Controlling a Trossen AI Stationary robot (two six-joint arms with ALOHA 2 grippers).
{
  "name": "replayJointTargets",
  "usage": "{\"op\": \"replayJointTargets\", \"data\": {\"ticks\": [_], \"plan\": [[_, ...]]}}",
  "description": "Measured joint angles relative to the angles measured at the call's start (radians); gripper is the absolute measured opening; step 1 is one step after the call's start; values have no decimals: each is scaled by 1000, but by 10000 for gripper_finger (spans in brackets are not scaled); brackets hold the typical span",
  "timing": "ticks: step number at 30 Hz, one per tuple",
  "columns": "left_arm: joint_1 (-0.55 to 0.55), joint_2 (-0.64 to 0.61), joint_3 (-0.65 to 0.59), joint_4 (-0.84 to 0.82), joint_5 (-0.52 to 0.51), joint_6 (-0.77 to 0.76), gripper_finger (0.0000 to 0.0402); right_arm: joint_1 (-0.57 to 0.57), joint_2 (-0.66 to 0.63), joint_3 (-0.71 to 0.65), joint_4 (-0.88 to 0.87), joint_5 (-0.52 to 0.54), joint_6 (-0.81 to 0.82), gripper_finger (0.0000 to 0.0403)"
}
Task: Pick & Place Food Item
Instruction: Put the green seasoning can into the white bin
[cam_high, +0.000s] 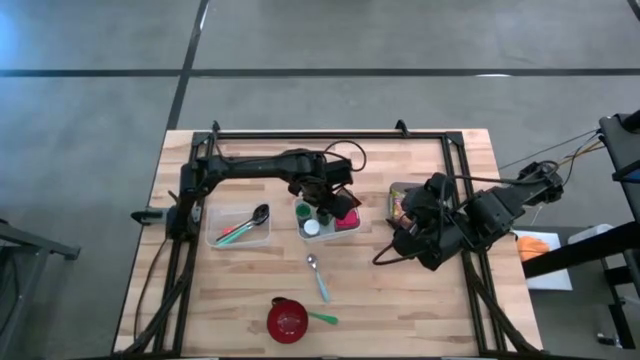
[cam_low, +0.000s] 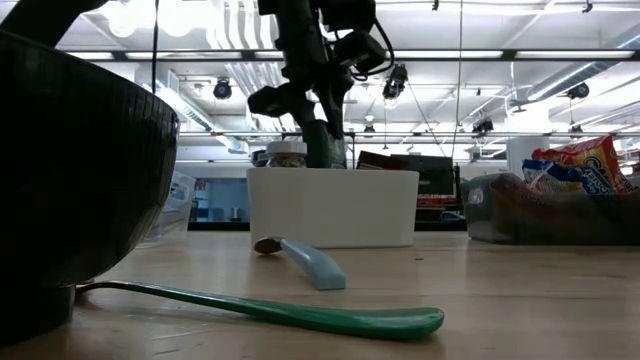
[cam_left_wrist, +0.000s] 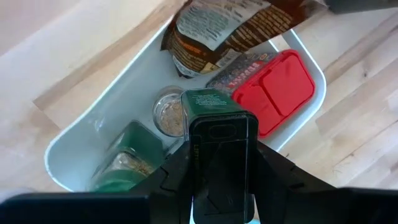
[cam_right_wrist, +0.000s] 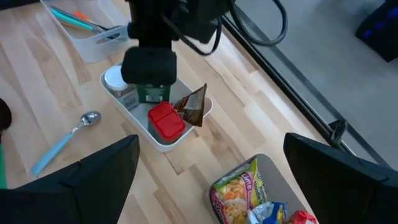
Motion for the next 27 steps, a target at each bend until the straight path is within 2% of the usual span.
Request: {"op": "replayJointTargets", "data": {"ticks": [14,21,27], "plan": [[28,-22,-1,-15,-42,65,113,0,0,-12,0,-28,0,394],[21,-34,-1,-9,37,58,113,0,0,-12,0,-28,-14,394],[-11,-34,-1,-4,48,29,113,0,0,-12,0,-28,-18,394]]}}
